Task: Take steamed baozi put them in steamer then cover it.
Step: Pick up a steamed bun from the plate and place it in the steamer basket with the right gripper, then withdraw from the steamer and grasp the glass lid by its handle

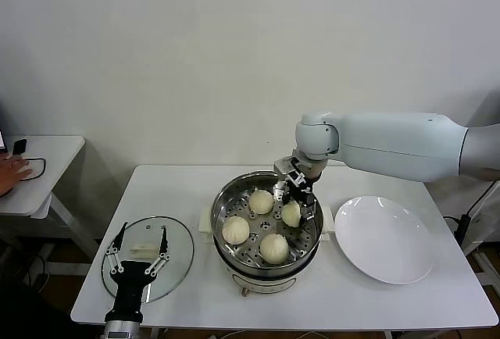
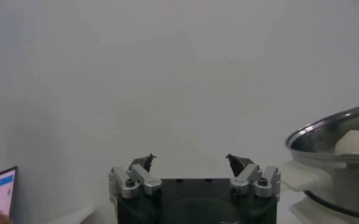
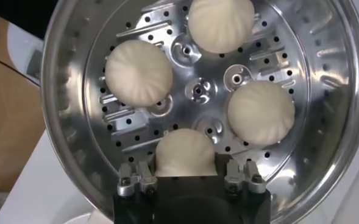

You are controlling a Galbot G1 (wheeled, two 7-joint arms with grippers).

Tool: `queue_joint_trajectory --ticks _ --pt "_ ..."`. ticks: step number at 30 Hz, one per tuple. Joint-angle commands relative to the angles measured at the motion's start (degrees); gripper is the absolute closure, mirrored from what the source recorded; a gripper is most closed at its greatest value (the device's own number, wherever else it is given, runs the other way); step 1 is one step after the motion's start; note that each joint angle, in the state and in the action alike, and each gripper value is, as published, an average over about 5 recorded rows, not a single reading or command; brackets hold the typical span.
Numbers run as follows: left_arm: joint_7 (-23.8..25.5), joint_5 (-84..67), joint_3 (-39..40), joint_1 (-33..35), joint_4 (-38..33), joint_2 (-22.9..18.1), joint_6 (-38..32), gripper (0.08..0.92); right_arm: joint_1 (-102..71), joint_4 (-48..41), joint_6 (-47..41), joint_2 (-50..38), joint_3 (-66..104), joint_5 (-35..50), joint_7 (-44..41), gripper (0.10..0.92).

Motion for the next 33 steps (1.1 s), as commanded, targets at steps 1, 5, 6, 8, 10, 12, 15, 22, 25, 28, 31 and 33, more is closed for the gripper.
queue_joint_trajectory --ticks 1,5,6,8,10,12,15,22,25,28,31,33 --pt "0.0 0.0 -0.1 0.1 0.0 0.0 0.0 0.177 -0.5 0.0 0.1 0.1 0.2 -0.6 0.1 0.255" --pt "0.0 0.0 -0.1 0.1 -0.2 0.0 0.2 0.177 -0.3 0.6 0.3 -0.6 1.3 -0.7 0.2 0.221" --pt "-0.1 0.1 -0.1 0.1 -0.3 0.0 0.3 0.177 -0.2 0.8 0.4 -1.0 1.9 -0.6 0.2 0.215" --pt "-0.1 0.2 -0.1 0.1 -0.4 0.0 0.5 0.177 -0.2 1.9 0.8 -2.4 3.9 -0.5 0.3 0.206" --pt "-0.2 0.5 -0.1 0.1 -0.5 0.1 0.7 0.177 -0.2 3.6 1.4 -4.7 6.2 -0.1 1.1 0.203" --pt "-0.5 1.4 -0.1 0.1 -0.5 0.2 1.0 0.177 -0.2 6.0 2.9 -7.7 8.0 0.4 3.9 0.203" --pt "-1.3 3.5 0.0 -0.2 -0.5 0.4 1.9 0.177 -1.0 9.9 6.6 -13.1 9.6 2.2 16.4 0.203" --pt "-2.6 7.0 0.5 -1.2 0.0 0.9 2.3 0.177 -16.7 13.6 13.8 -22.9 26.5 6.8 60.4 0.203" --pt "-2.7 7.6 0.4 -1.3 -0.1 0.9 2.1 0.177 -27.1 12.4 18.6 -24.9 38.2 7.6 71.0 0.203" --pt "-2.7 8.4 0.1 -1.4 -0.1 0.9 1.8 0.177 -39.9 11.4 23.1 -25.7 51.0 7.7 78.0 0.203" --pt "-2.7 9.2 -0.3 -1.6 0.2 1.0 1.4 0.177 -49.9 11.0 28.0 -25.6 60.1 8.3 81.7 0.203" --pt "-2.7 9.9 -0.6 -1.8 0.4 1.0 1.2 0.177 -57.4 10.7 30.5 -24.7 66.7 8.3 82.5 0.203"
